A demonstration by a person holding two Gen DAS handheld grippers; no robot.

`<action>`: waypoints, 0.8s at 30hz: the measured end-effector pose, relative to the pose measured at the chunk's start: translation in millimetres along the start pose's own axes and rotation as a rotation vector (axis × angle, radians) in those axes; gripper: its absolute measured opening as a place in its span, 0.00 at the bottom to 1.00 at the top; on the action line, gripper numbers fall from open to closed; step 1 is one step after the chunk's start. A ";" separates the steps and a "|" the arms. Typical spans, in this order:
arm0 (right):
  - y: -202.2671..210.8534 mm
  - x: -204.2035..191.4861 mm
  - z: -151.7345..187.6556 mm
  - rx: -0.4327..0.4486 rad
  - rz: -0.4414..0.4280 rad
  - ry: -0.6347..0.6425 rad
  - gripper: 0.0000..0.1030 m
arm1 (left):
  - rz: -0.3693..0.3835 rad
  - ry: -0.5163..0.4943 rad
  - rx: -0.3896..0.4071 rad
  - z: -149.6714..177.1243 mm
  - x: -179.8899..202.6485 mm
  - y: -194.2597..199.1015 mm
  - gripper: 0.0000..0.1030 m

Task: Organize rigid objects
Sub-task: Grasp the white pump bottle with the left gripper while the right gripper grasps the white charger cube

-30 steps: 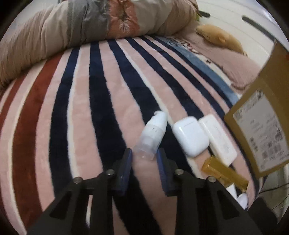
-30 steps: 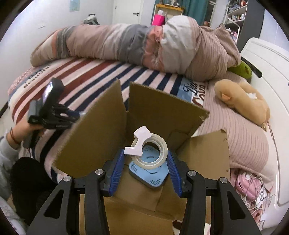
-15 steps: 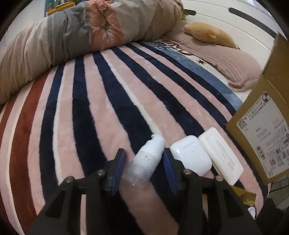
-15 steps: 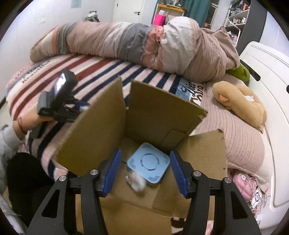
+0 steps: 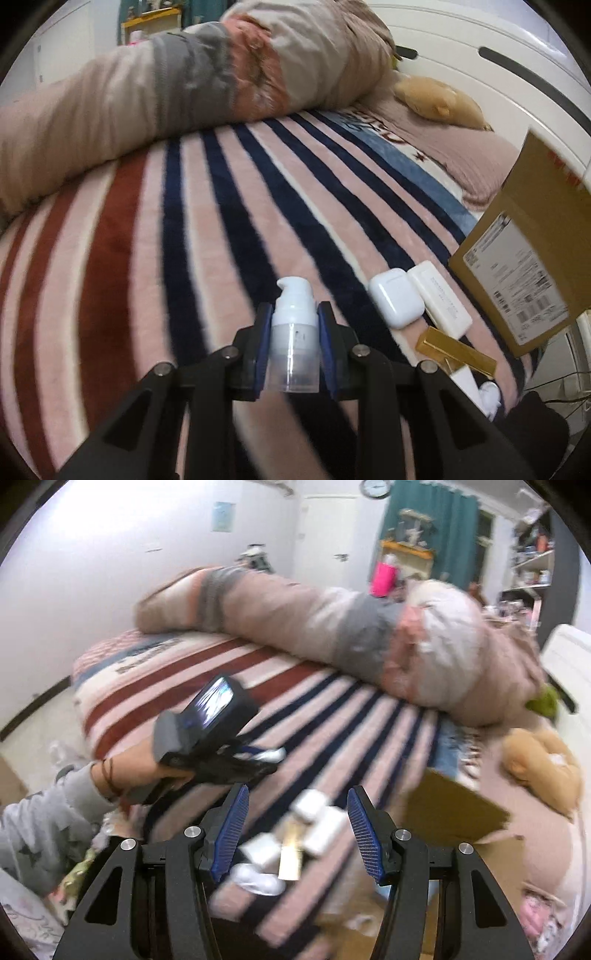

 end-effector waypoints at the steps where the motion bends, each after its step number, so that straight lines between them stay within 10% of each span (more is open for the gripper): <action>1: -8.1 -9.8 3.1 -0.021 -0.023 0.013 0.51 | -0.011 -0.004 0.004 -2.8 -0.3 14.0 0.21; 14: -131.9 -26.6 97.2 -0.369 -0.088 -0.036 0.46 | 0.249 -0.179 0.094 -81.3 134.5 121.6 0.21; 24: -162.1 -12.7 94.3 -0.352 -0.150 -0.128 0.47 | 0.424 -0.311 -0.070 -106.5 248.1 66.7 0.21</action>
Point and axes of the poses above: each gripper's, at about its wrist camera, not at the fingertips, and y roughly against the way its jaws point, x to its right, z to its underside, the point moved 6 cm from there along -y, roughly the way its jaws point, and after that the axes turned 6 degrees about z, right-handed, at the moved point
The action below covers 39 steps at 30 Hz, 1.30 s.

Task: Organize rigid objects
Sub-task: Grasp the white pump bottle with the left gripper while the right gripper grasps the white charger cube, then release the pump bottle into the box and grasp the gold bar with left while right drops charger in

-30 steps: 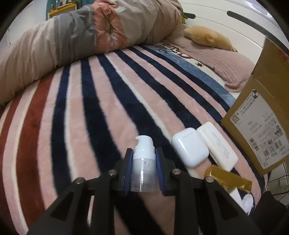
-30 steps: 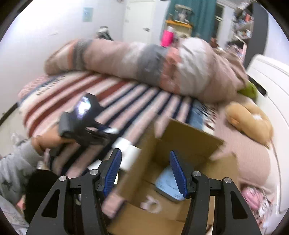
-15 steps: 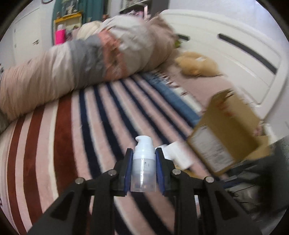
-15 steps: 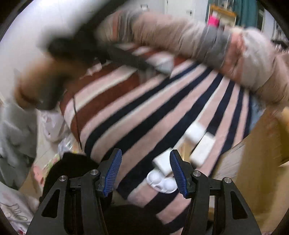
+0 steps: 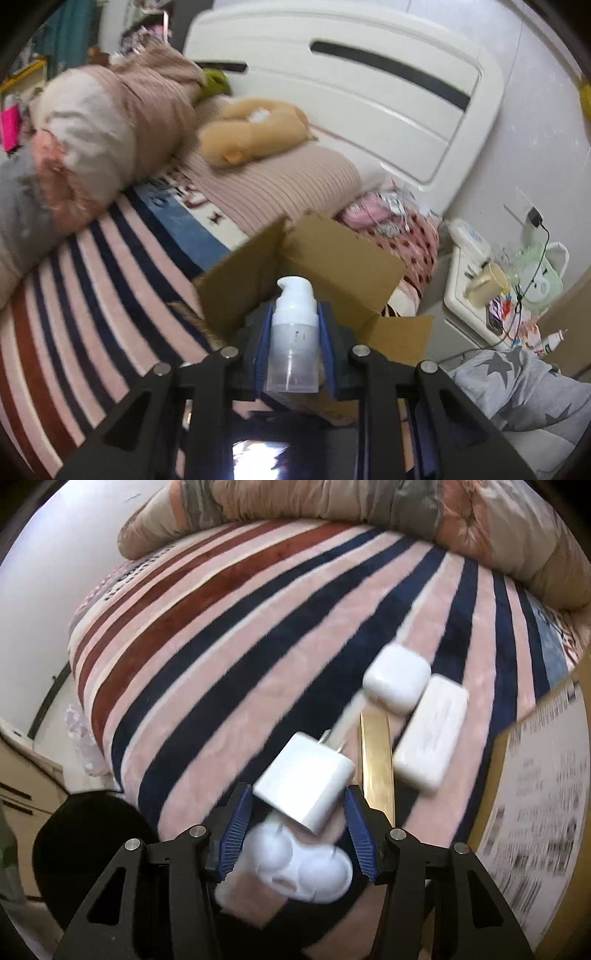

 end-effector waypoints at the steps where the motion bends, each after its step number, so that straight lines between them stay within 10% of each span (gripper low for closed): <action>1: -2.0 -0.4 -2.5 0.005 -0.004 0.003 0.48 | 0.015 0.010 -0.036 1.7 -0.4 -11.8 0.21; 4: -5.9 -3.1 -7.5 0.016 0.004 0.024 0.49 | 0.004 0.016 -0.098 13.5 -1.8 -28.7 0.25; 7: -10.5 -6.8 -11.7 0.022 0.028 0.063 0.50 | 0.016 0.021 -0.111 16.7 -3.6 -35.4 0.54; 17: -13.0 -8.1 -18.7 0.046 0.095 0.102 0.37 | -0.004 0.078 0.020 11.9 -24.0 9.4 0.64; 22: 6.6 -10.8 -20.6 0.091 0.075 0.104 0.37 | -0.132 0.115 0.102 27.5 -56.3 60.5 0.65; 31: 115.8 -29.7 -11.5 0.233 0.014 0.145 0.37 | -0.324 0.208 0.158 82.5 -122.2 107.7 0.65; 39: 233.4 50.5 1.4 0.430 0.198 0.010 0.37 | -0.239 0.277 0.075 126.9 -145.5 27.9 0.65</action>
Point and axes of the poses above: each gripper's, at about its wrist camera, not at the fingertips, and y roughly against the way its jaws point, x to its right, z to its underside, the point moved 6 cm from there along -y, roughly the way its jaws point, and after that the axes turned 6 degrees about z, right-handed, at the moved point
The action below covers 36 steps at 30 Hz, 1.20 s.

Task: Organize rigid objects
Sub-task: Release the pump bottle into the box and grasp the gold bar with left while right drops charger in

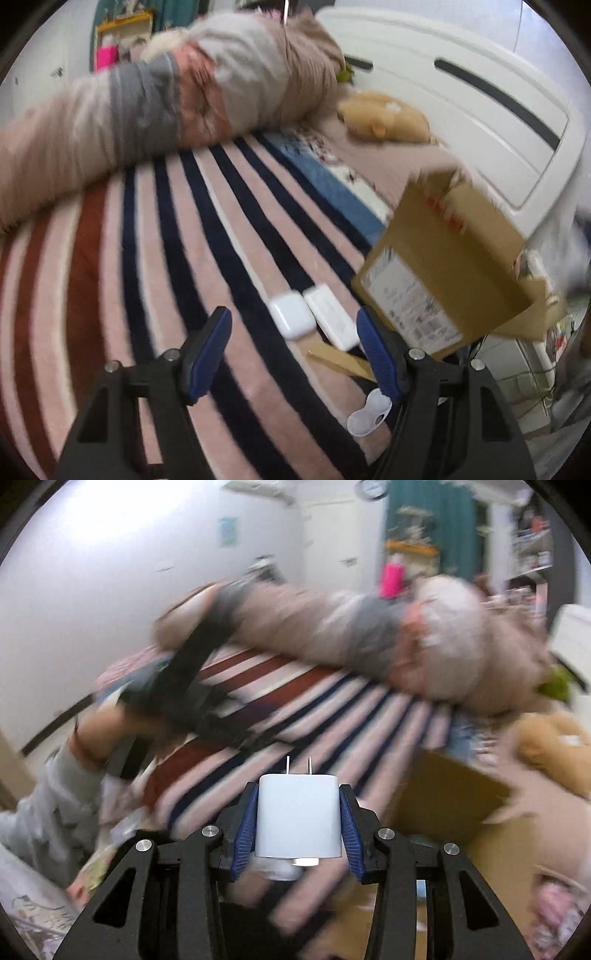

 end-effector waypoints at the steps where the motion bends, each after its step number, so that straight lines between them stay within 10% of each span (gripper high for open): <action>1: -1.6 17.6 3.9 -0.018 0.043 -0.021 0.37 | 0.022 0.018 -0.026 7.8 0.5 -15.0 0.65; 14: -71.4 89.0 55.0 -0.253 0.135 -0.108 0.37 | 0.110 0.081 -0.256 55.5 30.4 -116.4 0.65; 18: -68.2 87.8 51.6 -0.241 0.153 -0.085 0.37 | 0.005 0.010 -0.281 55.4 42.2 -123.4 0.63; 25: -57.2 79.8 51.1 -0.183 0.142 -0.094 0.45 | -0.106 -0.067 -0.282 58.3 22.6 -105.8 0.15; 36: -32.4 63.2 28.9 -0.092 0.118 -0.110 0.52 | -0.153 -0.129 -0.227 63.2 8.9 -104.5 0.15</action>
Point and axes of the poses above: each gripper's, at about its wrist camera, not at the fingertips, and y roughly against the way its jaws point, x to its right, z to its underside, the point moved 6 cm from there along -y, roughly the way its jaws point, and after that the axes turned 6 degrees about z, right-handed, at the moved point
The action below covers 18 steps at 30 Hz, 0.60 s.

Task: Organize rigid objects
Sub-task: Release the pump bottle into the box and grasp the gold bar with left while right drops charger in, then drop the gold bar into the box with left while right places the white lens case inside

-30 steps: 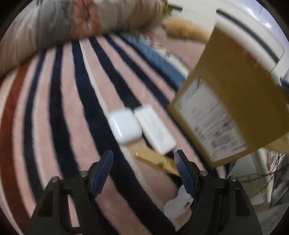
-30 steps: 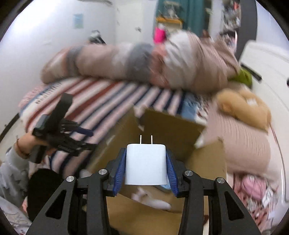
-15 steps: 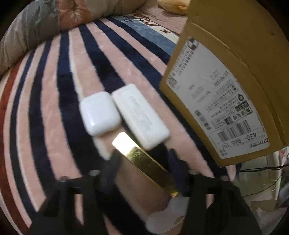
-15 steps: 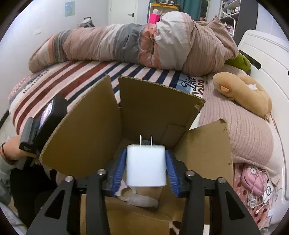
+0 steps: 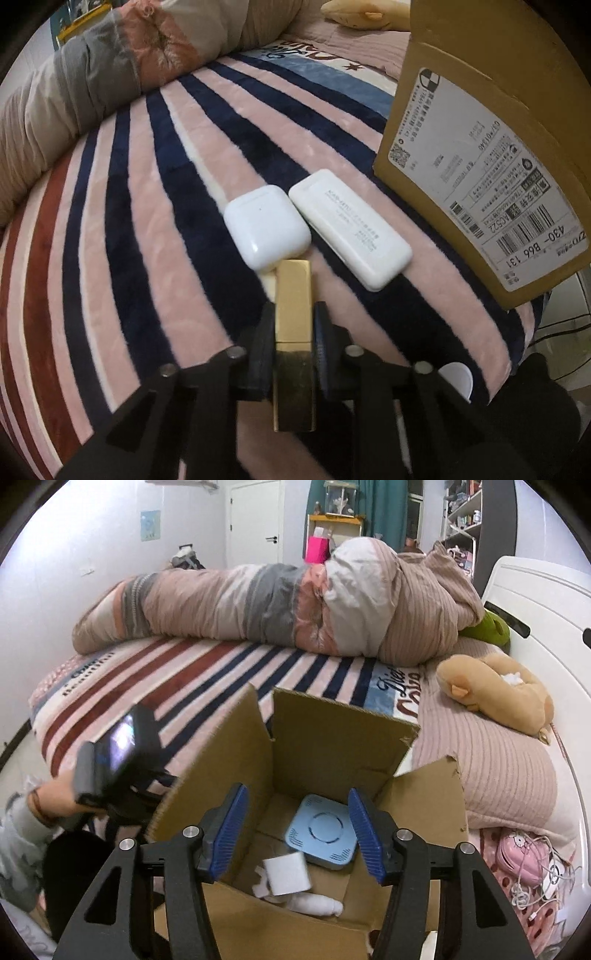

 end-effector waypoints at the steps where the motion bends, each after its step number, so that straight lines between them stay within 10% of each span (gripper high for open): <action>1: 3.5 -3.1 -2.2 0.012 -0.006 -0.002 0.52 | 0.009 0.009 0.002 1.6 0.2 2.2 0.15; 10: 35.7 -91.5 -29.4 0.092 -0.262 0.123 0.53 | -0.040 0.061 0.143 -4.1 -42.5 112.1 0.15; 18: -1.3 -188.7 22.3 -0.087 -0.437 0.302 0.53 | -0.016 -0.080 0.278 -56.5 -2.7 232.4 0.15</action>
Point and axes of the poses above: each gripper's, at about its wrist camera, not at the fingertips, and y roughly against the way its jaws point, x to its right, z to its underside, the point moved 6 cm from there along -y, roughly the way its jaws point, and after that the axes turned 6 degrees about z, right-handed, at the moved point
